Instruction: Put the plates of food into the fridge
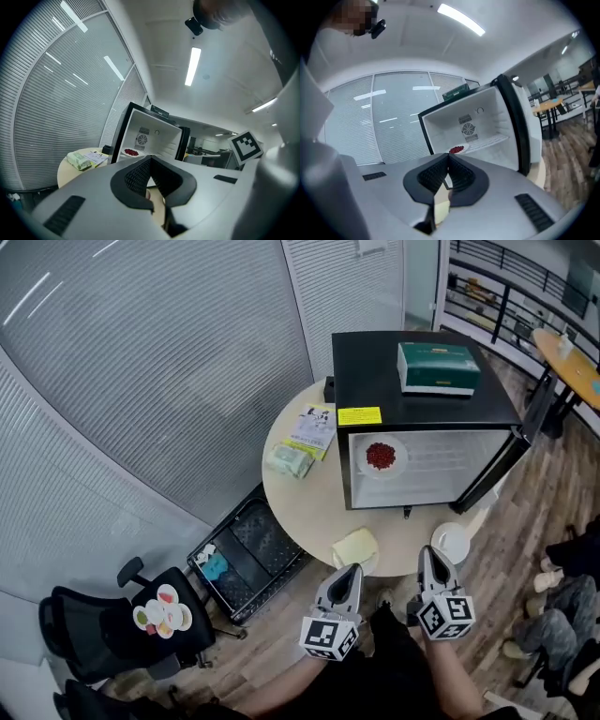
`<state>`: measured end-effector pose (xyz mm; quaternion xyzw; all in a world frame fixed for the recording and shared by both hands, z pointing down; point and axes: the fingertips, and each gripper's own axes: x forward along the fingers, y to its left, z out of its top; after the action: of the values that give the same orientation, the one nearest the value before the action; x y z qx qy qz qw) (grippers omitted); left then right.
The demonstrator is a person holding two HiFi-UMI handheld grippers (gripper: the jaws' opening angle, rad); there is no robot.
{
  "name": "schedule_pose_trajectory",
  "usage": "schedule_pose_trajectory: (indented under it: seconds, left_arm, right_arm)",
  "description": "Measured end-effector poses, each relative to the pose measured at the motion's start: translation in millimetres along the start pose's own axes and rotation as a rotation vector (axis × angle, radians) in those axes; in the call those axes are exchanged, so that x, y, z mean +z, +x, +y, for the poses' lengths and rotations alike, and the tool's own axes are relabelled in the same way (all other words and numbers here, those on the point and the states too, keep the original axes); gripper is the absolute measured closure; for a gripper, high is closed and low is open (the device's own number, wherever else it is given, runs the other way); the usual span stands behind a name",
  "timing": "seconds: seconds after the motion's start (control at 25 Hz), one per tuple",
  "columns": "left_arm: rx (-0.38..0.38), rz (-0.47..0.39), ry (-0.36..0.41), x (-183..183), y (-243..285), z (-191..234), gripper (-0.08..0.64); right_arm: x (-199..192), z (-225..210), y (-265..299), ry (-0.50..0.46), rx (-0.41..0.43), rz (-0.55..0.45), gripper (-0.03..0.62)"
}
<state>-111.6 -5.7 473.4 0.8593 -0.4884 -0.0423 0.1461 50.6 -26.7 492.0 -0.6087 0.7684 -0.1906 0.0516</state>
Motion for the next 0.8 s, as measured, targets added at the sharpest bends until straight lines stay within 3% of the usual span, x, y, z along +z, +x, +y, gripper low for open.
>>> schedule_pose_trajectory:
  seconds: [0.12,0.36,0.8]
  left_arm:
    - [-0.037,-0.007,-0.005,3.7,-13.4,-11.2,0.557]
    - [-0.082,-0.026,0.005,17.0,-33.1,-40.2,0.557]
    - [-0.121,-0.051,0.017,3.3,-16.6,-87.2,0.557]
  right_arm:
    - [3.2,11.7,-29.9,-0.075,-0.030,-0.029,0.583]
    - [-0.1,13.5,-74.8,-0.079,-0.081,-0.041,0.584]
    - [0.7,-8.0,-107.8,-0.088,-0.074,-0.058,0.583]
